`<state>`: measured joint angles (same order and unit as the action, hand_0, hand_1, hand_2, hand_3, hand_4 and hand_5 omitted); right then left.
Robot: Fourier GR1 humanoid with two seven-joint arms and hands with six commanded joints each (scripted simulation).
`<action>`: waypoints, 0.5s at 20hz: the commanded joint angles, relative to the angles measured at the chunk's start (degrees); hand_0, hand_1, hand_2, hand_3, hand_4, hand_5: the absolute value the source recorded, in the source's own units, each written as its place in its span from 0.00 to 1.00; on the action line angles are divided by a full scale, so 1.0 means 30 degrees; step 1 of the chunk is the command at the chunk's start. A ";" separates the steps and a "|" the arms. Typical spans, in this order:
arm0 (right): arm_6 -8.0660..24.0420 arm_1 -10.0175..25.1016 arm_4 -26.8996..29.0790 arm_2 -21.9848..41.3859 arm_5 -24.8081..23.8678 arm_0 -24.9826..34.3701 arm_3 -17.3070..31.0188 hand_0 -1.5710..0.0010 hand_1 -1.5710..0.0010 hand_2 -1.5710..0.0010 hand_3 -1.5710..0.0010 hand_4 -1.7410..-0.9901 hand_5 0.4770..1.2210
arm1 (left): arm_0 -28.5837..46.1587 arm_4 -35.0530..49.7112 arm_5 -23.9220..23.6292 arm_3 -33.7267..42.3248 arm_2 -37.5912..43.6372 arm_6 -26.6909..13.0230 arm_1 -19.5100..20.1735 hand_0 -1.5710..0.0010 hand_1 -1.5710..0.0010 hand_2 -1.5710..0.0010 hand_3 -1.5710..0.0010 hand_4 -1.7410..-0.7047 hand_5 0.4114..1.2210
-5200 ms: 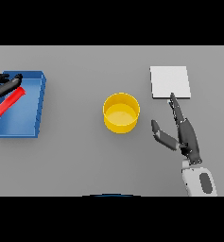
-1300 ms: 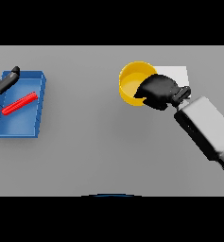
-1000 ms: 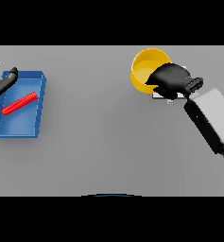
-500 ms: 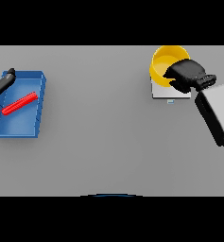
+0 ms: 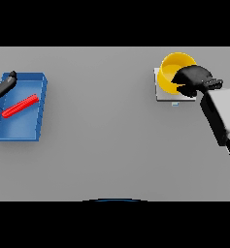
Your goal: Pick up the red beaker and tilt it to pour out 1 green nut into yellow bowl. Pick up the yellow bowl and place it on the metallic measuring scale.
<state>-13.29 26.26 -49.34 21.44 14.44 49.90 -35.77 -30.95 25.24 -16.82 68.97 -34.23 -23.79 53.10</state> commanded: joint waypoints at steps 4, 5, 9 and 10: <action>-0.0085 -0.0060 0.0018 -0.0122 0.0401 0.0095 0.0392 0.15 0.07 0.09 0.24 0.00 1.00 | -0.0170 -0.0065 0.0038 -0.0033 -0.0118 -0.0233 -0.0134 1.00 1.00 1.00 1.00 0.98 0.38; -0.0420 -0.0038 0.0100 -0.0241 0.0343 0.0001 0.0406 0.28 0.16 0.15 0.33 0.05 1.00 | -0.0343 -0.0011 0.0115 -0.0273 0.0000 -0.0233 -0.0168 1.00 1.00 1.00 1.00 0.98 0.38; 0.0095 0.0010 0.0145 -0.0416 0.0676 0.0094 0.0759 0.71 0.55 0.49 0.57 0.24 0.66 | -0.0294 0.0004 0.0087 -0.0345 -0.0033 0.0061 -0.0416 1.00 1.00 1.00 1.00 0.98 0.39; -0.0100 0.0155 0.0125 -0.0368 0.0893 0.0165 0.0799 0.76 0.63 0.56 0.61 0.27 0.61 | -0.0369 0.0040 0.0253 -0.0562 0.0041 -0.0011 -0.0321 1.00 1.00 1.00 1.00 0.98 0.38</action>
<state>-13.59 26.74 -48.97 20.33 17.12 50.41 -33.37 -32.06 25.36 -16.09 67.27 -34.10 -23.88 52.16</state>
